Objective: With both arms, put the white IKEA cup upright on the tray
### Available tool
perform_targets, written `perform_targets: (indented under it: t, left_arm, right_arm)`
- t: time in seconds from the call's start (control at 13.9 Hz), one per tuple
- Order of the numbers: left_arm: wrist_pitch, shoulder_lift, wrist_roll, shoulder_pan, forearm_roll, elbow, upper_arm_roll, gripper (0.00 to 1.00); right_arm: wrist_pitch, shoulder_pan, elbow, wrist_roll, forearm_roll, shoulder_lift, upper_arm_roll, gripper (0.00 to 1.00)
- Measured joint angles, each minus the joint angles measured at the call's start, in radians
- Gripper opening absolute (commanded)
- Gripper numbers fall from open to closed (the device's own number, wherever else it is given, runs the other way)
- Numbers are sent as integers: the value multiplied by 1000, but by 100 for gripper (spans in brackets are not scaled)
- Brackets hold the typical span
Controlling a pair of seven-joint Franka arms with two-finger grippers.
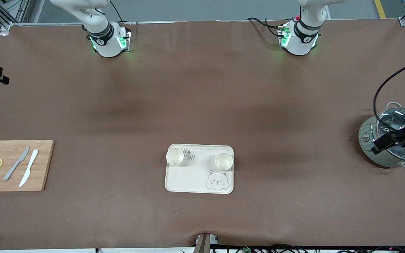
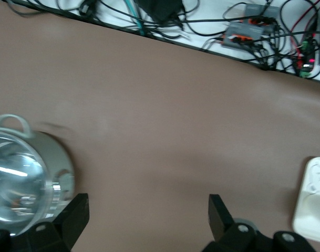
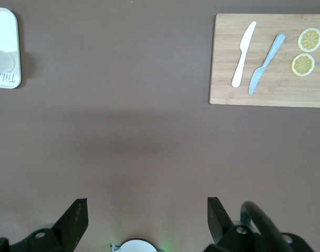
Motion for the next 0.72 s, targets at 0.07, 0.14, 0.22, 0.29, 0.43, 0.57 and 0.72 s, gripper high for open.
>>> perform_targets:
  t: [0.07, 0.14, 0.22, 0.29, 0.43, 0.57, 0.72]
  left_arm:
    - [-18, -11, 41, 25, 0, 0, 0, 100]
    - [-35, -21, 73, 42, 0, 0, 0, 100]
    - [-50, -29, 101, 53, 0, 0, 0, 100]
    - [-65, -35, 127, 62, 0, 0, 0, 100]
    - [-103, -43, 170, 83, 0, 1, 0, 100]
    - [-136, -58, 186, 104, 0, 13, 0, 100]
    - [-185, -79, 191, 112, 0, 26, 0, 100]
  right_arm:
    - [-8, 1, 0, 25, 0, 0, 9, 100]
    - [-21, 2, 0, 55, 0, 0, 16, 100]
    - [-33, 3, 0, 73, 0, 0, 22, 100]
    - [-42, 5, 0, 78, 0, -1, 27, 100]
    - [-54, 17, 0, 86, 0, -7, 42, 100]
    - [-56, 23, 0, 89, -1, -15, 50, 100]
    - [-56, 23, 0, 89, -5, -25, 51, 100]
